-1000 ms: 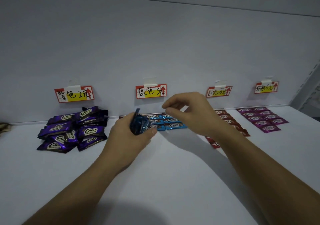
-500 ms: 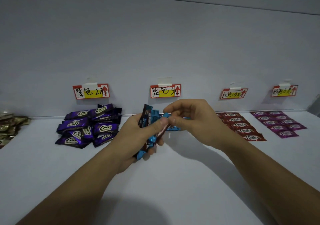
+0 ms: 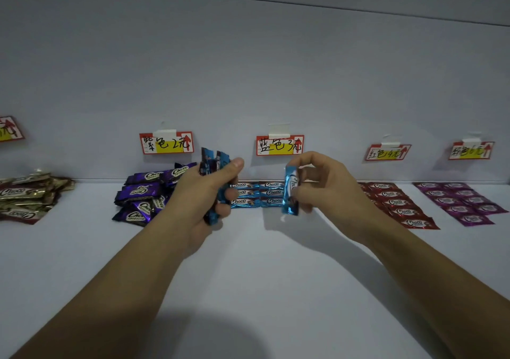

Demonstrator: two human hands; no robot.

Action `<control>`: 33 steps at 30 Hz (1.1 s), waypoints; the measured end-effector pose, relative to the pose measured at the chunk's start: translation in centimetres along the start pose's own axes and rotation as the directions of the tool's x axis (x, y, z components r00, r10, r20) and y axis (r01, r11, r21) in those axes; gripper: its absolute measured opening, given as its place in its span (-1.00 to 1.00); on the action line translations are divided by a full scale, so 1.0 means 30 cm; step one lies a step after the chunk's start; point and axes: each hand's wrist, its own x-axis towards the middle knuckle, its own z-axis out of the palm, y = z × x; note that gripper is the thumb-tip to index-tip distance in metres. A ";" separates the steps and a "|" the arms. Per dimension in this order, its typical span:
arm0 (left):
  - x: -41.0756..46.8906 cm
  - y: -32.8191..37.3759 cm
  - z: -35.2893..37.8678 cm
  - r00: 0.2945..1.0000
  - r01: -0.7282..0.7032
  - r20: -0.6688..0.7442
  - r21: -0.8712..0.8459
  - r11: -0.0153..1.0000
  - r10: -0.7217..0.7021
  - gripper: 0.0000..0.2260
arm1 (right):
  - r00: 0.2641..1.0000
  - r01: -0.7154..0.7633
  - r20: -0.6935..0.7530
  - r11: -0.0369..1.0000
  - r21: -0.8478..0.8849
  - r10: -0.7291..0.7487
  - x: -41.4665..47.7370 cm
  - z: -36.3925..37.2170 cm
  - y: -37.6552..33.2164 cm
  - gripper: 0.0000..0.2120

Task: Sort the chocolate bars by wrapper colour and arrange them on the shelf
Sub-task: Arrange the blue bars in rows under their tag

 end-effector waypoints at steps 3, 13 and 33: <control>0.006 0.027 -0.024 0.995 0.096 0.033 -0.220 0.971 -0.091 -0.79 | 0.997 0.029 0.073 0.998 -0.051 -0.025 -0.014 0.048 0.019 -0.71; 0.008 0.056 -0.065 0.995 0.095 0.066 -0.409 0.907 -0.074 -0.79 | 0.924 0.350 0.130 0.654 -0.670 -0.361 -0.064 0.206 0.112 -0.84; -0.011 0.075 -0.064 0.992 0.052 -0.067 -0.532 0.845 -0.103 -0.87 | 0.937 0.347 0.274 0.495 -0.797 -0.215 -0.095 0.233 0.113 -0.57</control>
